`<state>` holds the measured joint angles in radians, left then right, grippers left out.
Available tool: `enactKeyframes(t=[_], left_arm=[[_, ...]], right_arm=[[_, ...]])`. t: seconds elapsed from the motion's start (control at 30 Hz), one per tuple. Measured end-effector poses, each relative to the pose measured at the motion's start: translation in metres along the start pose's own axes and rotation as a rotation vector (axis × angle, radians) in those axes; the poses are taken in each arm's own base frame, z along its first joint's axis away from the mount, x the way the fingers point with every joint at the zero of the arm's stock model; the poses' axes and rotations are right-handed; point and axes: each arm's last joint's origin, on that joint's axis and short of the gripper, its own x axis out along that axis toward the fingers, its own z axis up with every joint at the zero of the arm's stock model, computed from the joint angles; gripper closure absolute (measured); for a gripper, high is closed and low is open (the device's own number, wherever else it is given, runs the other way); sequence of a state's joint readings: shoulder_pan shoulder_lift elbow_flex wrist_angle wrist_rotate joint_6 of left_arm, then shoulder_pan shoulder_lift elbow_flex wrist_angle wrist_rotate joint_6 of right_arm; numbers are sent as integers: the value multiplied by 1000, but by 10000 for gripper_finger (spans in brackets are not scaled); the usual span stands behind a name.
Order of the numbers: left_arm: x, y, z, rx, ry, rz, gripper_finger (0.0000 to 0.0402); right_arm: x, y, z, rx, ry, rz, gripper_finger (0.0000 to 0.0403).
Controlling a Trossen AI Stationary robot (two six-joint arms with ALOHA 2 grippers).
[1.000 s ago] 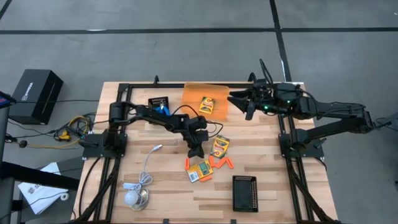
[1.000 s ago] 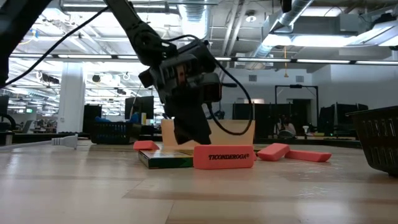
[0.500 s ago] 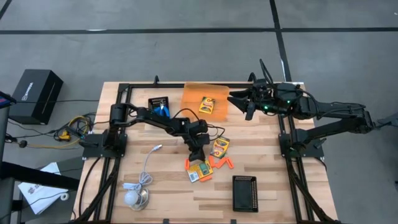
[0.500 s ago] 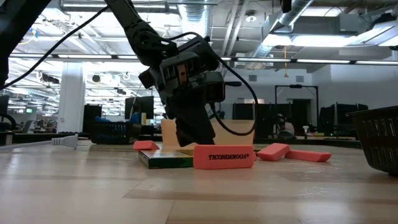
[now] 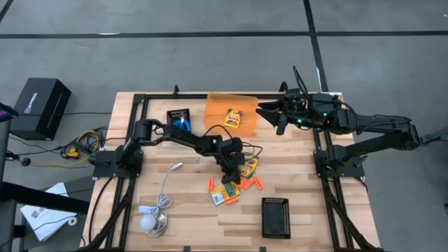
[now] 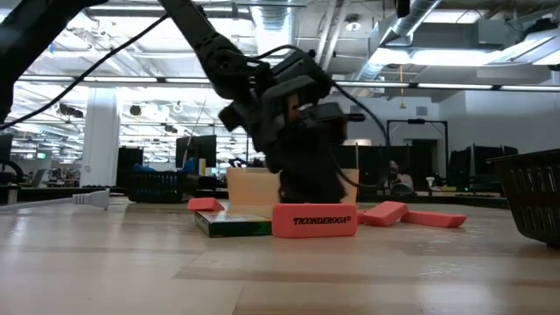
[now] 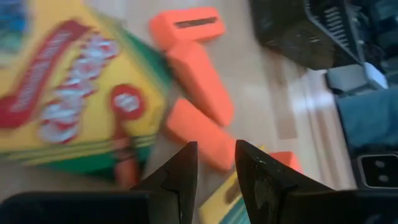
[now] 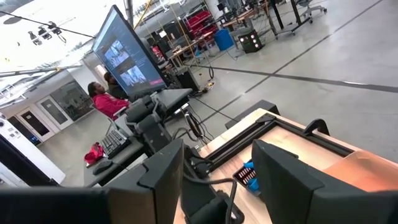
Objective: Pick & Place School Supplies
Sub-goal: Put the crayon box into the orange bin
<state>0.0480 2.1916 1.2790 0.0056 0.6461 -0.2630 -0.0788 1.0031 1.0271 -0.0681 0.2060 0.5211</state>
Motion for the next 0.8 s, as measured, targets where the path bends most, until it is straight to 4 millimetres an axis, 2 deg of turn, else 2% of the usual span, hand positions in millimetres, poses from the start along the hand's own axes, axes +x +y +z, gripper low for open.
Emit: enactKeyframes(t=[0.1,0.27,0.57,0.8], left_arm=[[6,-4,2,3,26,-42,299],[11,-7,-6,35,97,-52,298],[5,-1,-11,65,147,-27,299],[-3,-3,-15,124,197,3,298]], right_arm=[[0,0,0,0,6,5,220],[0,0,-1,1,18,19,220],[0,0,-1,0,19,19,220],[0,0,-1,-6,19,18,220]])
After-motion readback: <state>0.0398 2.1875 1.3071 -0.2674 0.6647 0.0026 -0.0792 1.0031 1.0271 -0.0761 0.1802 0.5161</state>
